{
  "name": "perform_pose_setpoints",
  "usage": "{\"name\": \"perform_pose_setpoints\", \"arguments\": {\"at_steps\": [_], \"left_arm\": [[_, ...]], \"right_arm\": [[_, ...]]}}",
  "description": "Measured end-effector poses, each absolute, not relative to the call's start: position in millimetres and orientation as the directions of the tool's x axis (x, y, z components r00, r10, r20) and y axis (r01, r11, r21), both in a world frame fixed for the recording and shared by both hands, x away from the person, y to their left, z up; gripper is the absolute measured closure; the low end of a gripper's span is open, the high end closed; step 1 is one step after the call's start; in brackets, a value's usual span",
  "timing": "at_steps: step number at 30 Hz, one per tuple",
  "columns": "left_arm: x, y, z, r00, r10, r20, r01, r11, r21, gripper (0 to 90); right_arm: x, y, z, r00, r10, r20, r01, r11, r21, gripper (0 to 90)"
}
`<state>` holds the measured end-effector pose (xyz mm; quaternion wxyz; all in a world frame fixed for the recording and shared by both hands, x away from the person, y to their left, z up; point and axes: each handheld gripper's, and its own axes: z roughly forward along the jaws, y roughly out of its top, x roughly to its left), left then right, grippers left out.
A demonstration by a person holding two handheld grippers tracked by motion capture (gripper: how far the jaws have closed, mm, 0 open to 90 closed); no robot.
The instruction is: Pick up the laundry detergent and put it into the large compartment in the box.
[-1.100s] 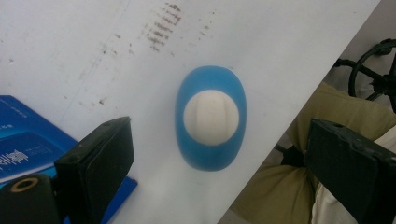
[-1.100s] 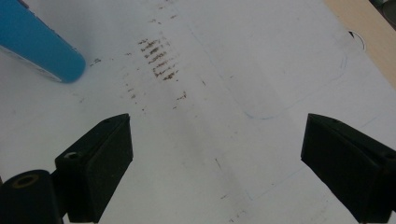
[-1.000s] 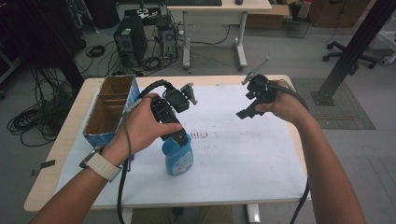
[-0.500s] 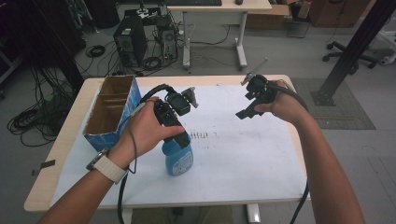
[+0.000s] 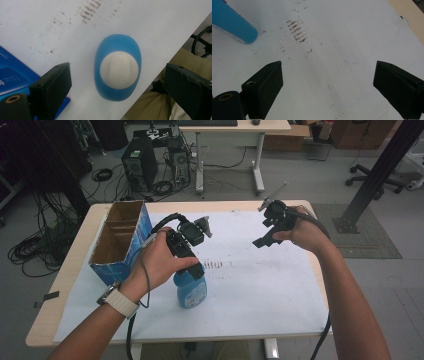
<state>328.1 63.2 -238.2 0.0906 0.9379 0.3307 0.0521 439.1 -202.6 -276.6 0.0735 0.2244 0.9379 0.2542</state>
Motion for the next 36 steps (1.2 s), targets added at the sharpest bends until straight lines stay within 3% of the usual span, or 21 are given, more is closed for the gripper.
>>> {"name": "perform_pose_setpoints", "arguments": {"at_steps": [36], "left_arm": [[333, 62, -277, 0.771, 0.636, 0.004, 0.622, -0.756, 0.205, 9.3]], "right_arm": [[439, -201, -281, -0.889, 0.457, -0.015, 0.388, 0.772, 0.504, 9.0]]}}
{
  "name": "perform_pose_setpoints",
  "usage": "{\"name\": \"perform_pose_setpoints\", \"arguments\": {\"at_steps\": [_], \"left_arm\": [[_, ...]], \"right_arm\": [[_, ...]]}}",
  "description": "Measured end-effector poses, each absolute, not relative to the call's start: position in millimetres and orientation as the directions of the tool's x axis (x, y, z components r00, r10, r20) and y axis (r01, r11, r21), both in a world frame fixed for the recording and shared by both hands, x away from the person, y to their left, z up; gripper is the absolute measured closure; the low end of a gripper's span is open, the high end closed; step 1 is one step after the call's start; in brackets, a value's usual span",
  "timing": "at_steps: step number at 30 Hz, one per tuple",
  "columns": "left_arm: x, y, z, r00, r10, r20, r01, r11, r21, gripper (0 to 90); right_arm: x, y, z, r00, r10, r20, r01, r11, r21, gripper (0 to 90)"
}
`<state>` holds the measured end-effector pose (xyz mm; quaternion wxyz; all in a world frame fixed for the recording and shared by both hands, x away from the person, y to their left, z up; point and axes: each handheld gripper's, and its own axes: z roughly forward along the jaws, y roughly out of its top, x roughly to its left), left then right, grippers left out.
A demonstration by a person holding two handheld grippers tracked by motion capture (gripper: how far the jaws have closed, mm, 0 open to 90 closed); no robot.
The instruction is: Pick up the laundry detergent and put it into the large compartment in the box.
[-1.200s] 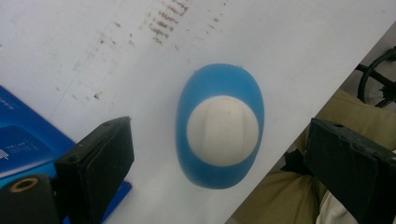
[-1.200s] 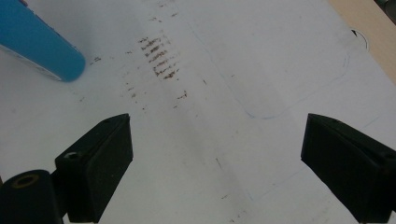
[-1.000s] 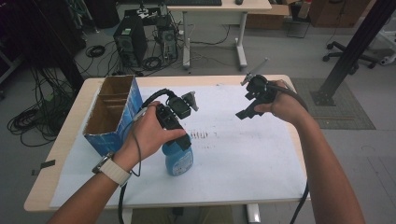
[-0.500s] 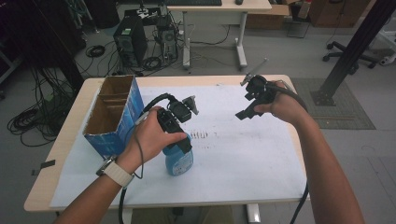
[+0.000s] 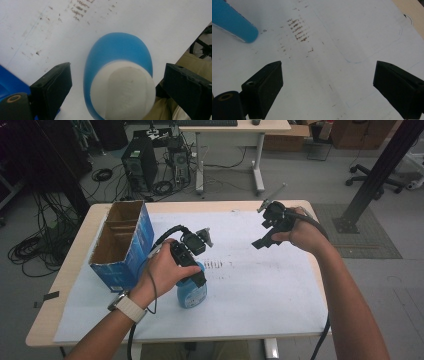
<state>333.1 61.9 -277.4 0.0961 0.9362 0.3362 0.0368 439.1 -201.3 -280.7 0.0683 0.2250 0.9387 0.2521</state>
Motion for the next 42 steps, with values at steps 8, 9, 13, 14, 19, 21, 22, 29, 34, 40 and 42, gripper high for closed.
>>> {"name": "perform_pose_setpoints", "arguments": {"at_steps": [8, 9, 13, 14, 19, 21, 22, 29, 34, 40, 42], "left_arm": [[335, 63, -284, 0.770, 0.638, -0.001, 0.625, -0.754, 0.204, 10.1], [335, 63, -284, 0.769, 0.639, -0.002, 0.625, -0.753, 0.205, 10.3], [336, 64, -287, 0.769, 0.639, -0.005, 0.626, -0.752, 0.205, 10.8], [336, 65, -287, 0.768, 0.640, -0.003, 0.627, -0.751, 0.207, 10.9], [336, 65, -290, 0.768, 0.641, -0.008, 0.629, -0.750, 0.204, 12.1], [336, 65, -290, 0.768, 0.640, -0.011, 0.628, -0.751, 0.205, 13.1], [336, 65, -291, 0.769, 0.639, -0.010, 0.627, -0.752, 0.203, 13.6], [336, 64, -292, 0.769, 0.639, -0.020, 0.630, -0.751, 0.198, 18.4], [337, 64, -292, 0.767, 0.641, -0.019, 0.632, -0.750, 0.197, 22.2], [337, 64, -293, 0.767, 0.641, -0.019, 0.631, -0.750, 0.195, 25.2], [337, 63, -293, 0.769, 0.639, -0.018, 0.630, -0.752, 0.196, 26.8]], "right_arm": [[439, -202, -282, -0.888, 0.459, -0.013, 0.390, 0.770, 0.505, 9.0], [439, -202, -282, -0.889, 0.459, -0.012, 0.391, 0.770, 0.504, 9.0], [439, -202, -282, -0.889, 0.458, -0.012, 0.390, 0.770, 0.504, 9.0], [439, -202, -282, -0.889, 0.458, -0.011, 0.391, 0.770, 0.504, 9.0], [440, -201, -283, -0.890, 0.456, -0.011, 0.390, 0.772, 0.502, 9.0], [440, -201, -283, -0.890, 0.457, -0.009, 0.391, 0.772, 0.501, 9.0], [440, -201, -284, -0.890, 0.456, -0.008, 0.391, 0.771, 0.502, 9.0], [440, -202, -284, -0.890, 0.456, -0.007, 0.391, 0.771, 0.502, 9.0], [439, -204, -284, -0.888, 0.460, -0.007, 0.394, 0.769, 0.503, 9.0], [439, -205, -284, -0.888, 0.460, -0.008, 0.393, 0.769, 0.504, 9.0], [439, -205, -284, -0.888, 0.460, -0.007, 0.394, 0.768, 0.506, 9.0]]}}
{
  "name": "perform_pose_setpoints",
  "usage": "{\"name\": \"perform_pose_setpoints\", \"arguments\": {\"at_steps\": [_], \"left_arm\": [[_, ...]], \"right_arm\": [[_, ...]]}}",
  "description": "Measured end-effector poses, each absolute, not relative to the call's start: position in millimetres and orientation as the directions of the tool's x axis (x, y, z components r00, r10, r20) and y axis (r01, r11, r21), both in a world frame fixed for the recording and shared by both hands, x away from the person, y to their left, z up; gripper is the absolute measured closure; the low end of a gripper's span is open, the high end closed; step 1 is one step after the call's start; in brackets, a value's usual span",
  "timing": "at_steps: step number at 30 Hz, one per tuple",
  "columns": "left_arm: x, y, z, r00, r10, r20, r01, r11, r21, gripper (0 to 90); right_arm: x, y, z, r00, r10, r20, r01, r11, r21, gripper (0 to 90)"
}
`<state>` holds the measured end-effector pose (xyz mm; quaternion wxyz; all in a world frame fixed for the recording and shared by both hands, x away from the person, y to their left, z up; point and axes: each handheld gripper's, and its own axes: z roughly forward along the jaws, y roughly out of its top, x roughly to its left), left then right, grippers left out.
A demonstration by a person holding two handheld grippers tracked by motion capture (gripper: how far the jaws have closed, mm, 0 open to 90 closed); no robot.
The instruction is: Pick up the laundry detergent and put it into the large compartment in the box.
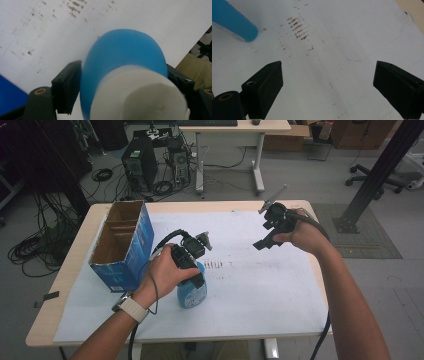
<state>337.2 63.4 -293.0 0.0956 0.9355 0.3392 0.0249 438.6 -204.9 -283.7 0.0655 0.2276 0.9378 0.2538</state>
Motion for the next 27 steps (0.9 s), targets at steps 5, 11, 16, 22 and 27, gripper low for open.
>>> {"name": "perform_pose_setpoints", "arguments": {"at_steps": [5, 11, 16, 22, 27], "left_arm": [[337.0, 64.4, -293.3, 0.767, 0.641, -0.015, 0.630, -0.749, 0.203, 32.0], [335.1, 63.2, -293.4, 0.770, 0.638, -0.007, 0.626, -0.753, 0.202, 36.1], [334.8, 63.0, -293.3, 0.764, 0.645, -0.003, 0.632, -0.748, 0.204, 36.2], [332.8, 62.1, -292.0, 0.771, 0.637, 0.018, 0.619, -0.756, 0.212, 36.7], [333.3, 62.8, -285.1, 0.763, 0.646, 0.020, 0.627, -0.747, 0.221, 36.7]], "right_arm": [[438.1, -204.7, -283.5, -0.888, 0.460, -0.007, 0.394, 0.768, 0.505, 9.0], [437.9, -205.6, -283.5, -0.887, 0.462, -0.008, 0.395, 0.767, 0.505, 9.0], [437.2, -205.7, -283.7, -0.887, 0.461, -0.008, 0.395, 0.768, 0.505, 9.0], [436.6, -206.1, -283.4, -0.887, 0.461, -0.007, 0.395, 0.768, 0.504, 9.0], [437.0, -206.8, -283.5, -0.887, 0.462, -0.008, 0.396, 0.767, 0.504, 9.0]]}}
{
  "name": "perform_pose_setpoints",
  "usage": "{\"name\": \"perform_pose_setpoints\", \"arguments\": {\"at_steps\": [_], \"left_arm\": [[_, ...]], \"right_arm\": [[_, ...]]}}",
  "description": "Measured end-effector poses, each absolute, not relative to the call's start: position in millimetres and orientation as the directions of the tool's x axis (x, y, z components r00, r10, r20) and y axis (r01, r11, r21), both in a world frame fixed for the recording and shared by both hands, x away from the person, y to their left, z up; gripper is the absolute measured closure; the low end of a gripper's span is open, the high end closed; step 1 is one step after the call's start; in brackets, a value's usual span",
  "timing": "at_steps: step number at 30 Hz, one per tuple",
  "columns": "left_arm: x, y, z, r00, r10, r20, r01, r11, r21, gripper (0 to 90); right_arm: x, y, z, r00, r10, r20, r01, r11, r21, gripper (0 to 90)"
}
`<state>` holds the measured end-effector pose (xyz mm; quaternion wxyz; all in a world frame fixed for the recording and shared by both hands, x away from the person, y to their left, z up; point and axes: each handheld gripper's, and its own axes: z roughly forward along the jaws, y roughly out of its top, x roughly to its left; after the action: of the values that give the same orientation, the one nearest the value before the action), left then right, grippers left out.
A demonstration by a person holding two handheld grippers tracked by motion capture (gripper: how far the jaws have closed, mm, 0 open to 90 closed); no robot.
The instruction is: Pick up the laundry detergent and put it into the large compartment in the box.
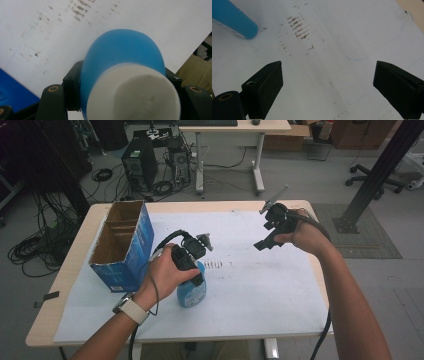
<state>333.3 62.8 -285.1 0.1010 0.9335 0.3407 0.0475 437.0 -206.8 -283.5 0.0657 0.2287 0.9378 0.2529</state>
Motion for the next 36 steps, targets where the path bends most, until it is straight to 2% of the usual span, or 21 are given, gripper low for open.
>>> {"name": "perform_pose_setpoints", "arguments": {"at_steps": [36], "left_arm": [[325, 73, -246, 0.724, 0.689, 0.040, 0.662, -0.710, 0.238, 36.9]], "right_arm": [[432, -208, -281, -0.889, 0.459, -0.011, 0.386, 0.761, 0.521, 9.3]]}}
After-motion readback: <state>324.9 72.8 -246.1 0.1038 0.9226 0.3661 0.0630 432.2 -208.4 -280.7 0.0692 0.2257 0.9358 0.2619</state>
